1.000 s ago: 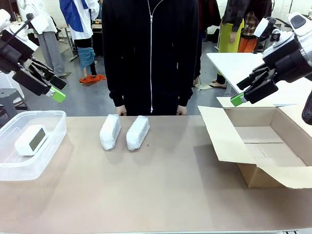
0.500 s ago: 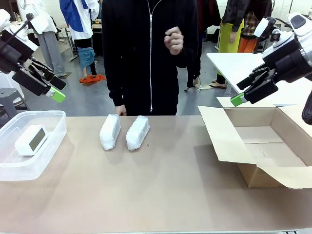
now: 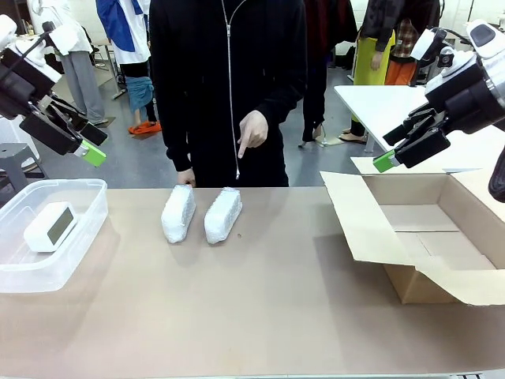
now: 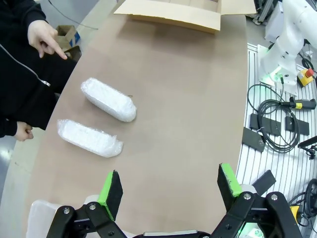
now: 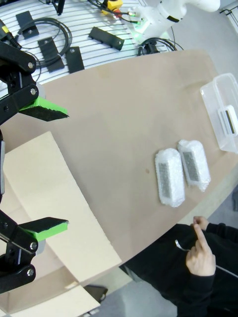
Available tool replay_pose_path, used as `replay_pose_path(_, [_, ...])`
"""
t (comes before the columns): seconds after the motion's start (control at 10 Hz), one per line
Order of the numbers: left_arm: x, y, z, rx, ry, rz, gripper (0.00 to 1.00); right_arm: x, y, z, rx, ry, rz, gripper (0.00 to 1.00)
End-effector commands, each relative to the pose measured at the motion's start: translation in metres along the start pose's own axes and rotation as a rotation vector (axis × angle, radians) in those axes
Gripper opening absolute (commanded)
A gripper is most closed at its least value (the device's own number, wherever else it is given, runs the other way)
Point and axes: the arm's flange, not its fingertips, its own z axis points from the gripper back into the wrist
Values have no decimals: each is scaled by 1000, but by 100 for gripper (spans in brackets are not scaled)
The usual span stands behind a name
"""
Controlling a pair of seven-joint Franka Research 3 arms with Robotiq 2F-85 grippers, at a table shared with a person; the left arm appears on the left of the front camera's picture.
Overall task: Separate and place wrapped and unwrapped clocks.
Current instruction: Pick up the Digital clock indicated by the person.
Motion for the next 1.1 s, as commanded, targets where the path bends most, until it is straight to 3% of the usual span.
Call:
replay_pose_path(0.0, [3, 1, 2, -6, -2, 11, 100, -2, 0, -2, 22, -20, 6, 100])
replay_pose_path(1.0, [3, 1, 2, -6, -2, 11, 100, -2, 0, -2, 22, -20, 6, 100])
